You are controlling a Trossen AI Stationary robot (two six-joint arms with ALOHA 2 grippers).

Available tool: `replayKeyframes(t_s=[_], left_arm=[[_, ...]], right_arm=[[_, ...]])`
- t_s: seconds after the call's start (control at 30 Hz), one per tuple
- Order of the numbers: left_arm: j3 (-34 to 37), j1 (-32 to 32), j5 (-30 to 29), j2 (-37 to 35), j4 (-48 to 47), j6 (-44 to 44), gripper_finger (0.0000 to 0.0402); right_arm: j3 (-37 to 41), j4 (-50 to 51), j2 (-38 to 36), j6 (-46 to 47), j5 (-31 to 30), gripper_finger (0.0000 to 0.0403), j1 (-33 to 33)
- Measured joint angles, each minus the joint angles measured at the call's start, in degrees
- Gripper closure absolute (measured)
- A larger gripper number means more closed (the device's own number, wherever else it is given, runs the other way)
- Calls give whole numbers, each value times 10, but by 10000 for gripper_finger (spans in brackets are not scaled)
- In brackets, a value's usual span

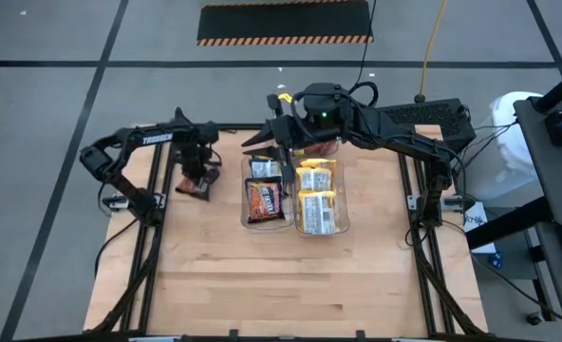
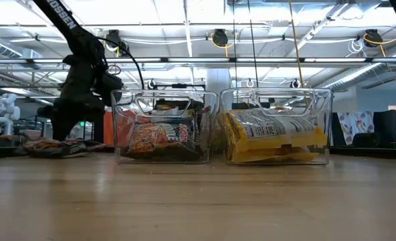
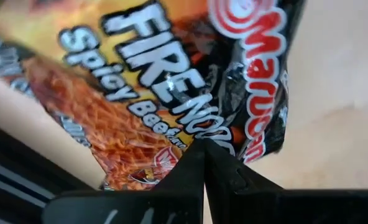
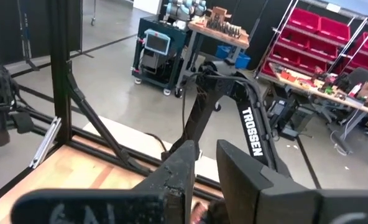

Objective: Sort Maruchan noodles
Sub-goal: Put the black noodle pack into the left transparent bin

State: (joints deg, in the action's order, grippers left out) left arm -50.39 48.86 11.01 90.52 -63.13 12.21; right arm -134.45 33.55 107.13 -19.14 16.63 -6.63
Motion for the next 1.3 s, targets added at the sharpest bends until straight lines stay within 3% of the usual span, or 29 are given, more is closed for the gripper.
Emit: replayKeyframes(t_s=[0.27,0.53,0.77,1.07,1.3], left_arm=[[0,-108,57,0,-25,21,401],[-1,-267,100,-1,-26,86,399],[0,-406,100,-1,18,226,398],[43,-582,104,-4,223,462,397],[23,-644,29,-2,244,564,397]], right_arm=[[0,34,0,0,0,342,0],[0,36,0,23,0,342,0],[0,36,0,24,0,342,0],[0,37,0,17,0,342,0],[0,49,-2,-29,0,342,0]])
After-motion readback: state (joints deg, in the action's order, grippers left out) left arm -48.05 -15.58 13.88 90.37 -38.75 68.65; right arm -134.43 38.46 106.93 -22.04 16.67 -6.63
